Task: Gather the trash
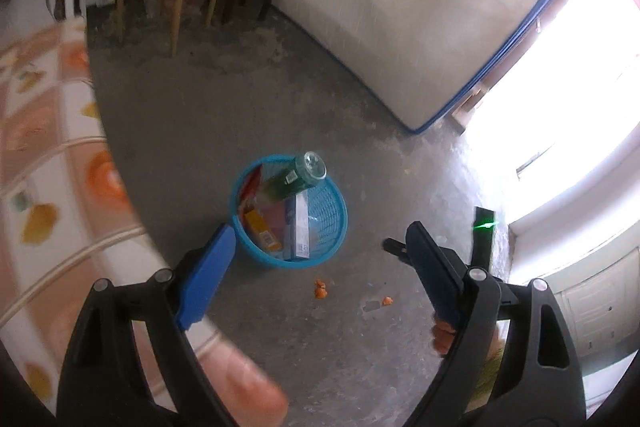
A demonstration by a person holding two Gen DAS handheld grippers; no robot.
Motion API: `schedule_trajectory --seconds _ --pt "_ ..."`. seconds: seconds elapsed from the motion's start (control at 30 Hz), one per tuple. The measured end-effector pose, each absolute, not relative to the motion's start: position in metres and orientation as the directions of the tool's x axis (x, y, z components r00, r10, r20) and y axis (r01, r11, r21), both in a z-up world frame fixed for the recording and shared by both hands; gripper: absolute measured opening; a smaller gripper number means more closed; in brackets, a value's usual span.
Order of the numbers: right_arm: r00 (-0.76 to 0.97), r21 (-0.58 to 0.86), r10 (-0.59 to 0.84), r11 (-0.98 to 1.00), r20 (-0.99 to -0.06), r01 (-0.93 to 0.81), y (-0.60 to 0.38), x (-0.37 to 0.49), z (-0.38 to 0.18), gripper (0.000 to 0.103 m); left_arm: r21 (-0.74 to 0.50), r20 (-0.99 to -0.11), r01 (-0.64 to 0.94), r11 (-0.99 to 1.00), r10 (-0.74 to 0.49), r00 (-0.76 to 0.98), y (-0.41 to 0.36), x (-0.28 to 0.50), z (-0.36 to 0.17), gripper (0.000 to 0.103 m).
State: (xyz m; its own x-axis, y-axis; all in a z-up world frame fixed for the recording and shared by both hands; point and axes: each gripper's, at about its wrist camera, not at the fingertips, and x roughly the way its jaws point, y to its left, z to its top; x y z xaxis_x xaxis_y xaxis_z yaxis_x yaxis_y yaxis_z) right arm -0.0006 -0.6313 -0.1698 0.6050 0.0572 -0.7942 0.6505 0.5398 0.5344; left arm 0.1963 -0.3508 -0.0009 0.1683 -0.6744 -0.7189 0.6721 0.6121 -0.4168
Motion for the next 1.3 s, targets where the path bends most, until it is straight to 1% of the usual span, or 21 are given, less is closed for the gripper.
schedule_trajectory --seconds 0.1,0.17,0.2,0.33,0.43,0.53,0.67,0.73,0.8,0.93,1.0,1.1,1.13,1.3 --pt "0.639 0.506 0.023 0.633 -0.769 0.586 -0.600 -0.016 -0.125 0.071 -0.401 -0.689 0.680 0.613 -0.692 0.217 -0.310 0.174 0.021 0.083" --pt "0.665 0.475 0.002 0.701 -0.747 0.532 -0.577 -0.022 -0.096 0.078 -0.365 -0.666 0.683 0.633 -0.690 0.283 -0.276 0.157 0.034 0.085" --pt "0.684 0.457 -0.002 0.743 -0.729 0.490 -0.562 -0.024 -0.080 0.080 -0.343 -0.661 0.682 0.646 -0.682 0.313 -0.264 0.151 0.038 0.086" --pt "0.738 0.380 -0.003 0.856 -0.674 0.351 -0.505 -0.029 -0.032 0.088 -0.223 -0.627 0.645 0.731 -0.614 0.480 -0.211 0.116 0.055 0.092" --pt "0.769 0.320 -0.012 0.905 -0.639 0.281 -0.463 -0.031 -0.004 0.093 -0.152 -0.636 0.606 0.781 -0.546 0.545 -0.183 0.095 0.064 0.094" --pt "0.798 0.263 -0.050 0.930 -0.600 0.255 -0.425 -0.031 0.021 0.096 -0.154 -0.623 0.566 0.810 -0.524 0.580 -0.157 0.075 0.067 0.094" --pt "0.837 0.207 -0.124 0.940 -0.533 0.271 -0.383 -0.038 0.050 0.097 -0.167 -0.628 0.524 0.835 -0.500 0.596 -0.140 0.053 0.063 0.095" --pt "0.842 0.179 -0.146 0.945 -0.520 0.274 -0.366 -0.039 0.059 0.097 -0.158 -0.620 0.490 0.857 -0.472 0.627 -0.134 0.042 0.061 0.095" --pt "0.826 0.110 -0.206 0.946 -0.524 0.306 -0.348 -0.040 0.063 0.097 -0.131 -0.610 0.443 0.887 -0.424 0.669 -0.128 0.036 0.061 0.095" --pt "0.827 0.053 -0.251 0.946 -0.503 0.320 -0.328 -0.047 0.061 0.097 -0.087 -0.612 0.365 0.927 -0.339 0.715 -0.121 0.038 0.059 0.095" --pt "0.814 0.036 -0.264 0.944 -0.517 0.329 -0.321 -0.047 0.058 0.097 -0.120 -0.617 0.356 0.927 -0.350 0.704 -0.114 0.041 0.057 0.094" --pt "0.793 0.032 -0.276 0.937 -0.543 0.348 -0.315 -0.046 0.051 0.097 -0.226 -0.605 0.366 0.903 -0.424 0.674 -0.103 0.045 0.052 0.095" --pt "0.784 0.030 -0.279 0.935 -0.555 0.353 -0.313 -0.045 0.048 0.097 -0.236 -0.605 0.350 0.906 -0.419 0.677 -0.101 0.045 0.050 0.094" --pt "0.751 0.018 -0.295 0.925 -0.591 0.379 -0.311 -0.039 0.035 0.097 -0.184 -0.650 0.300 0.936 -0.345 0.678 -0.101 0.050 0.039 0.094"
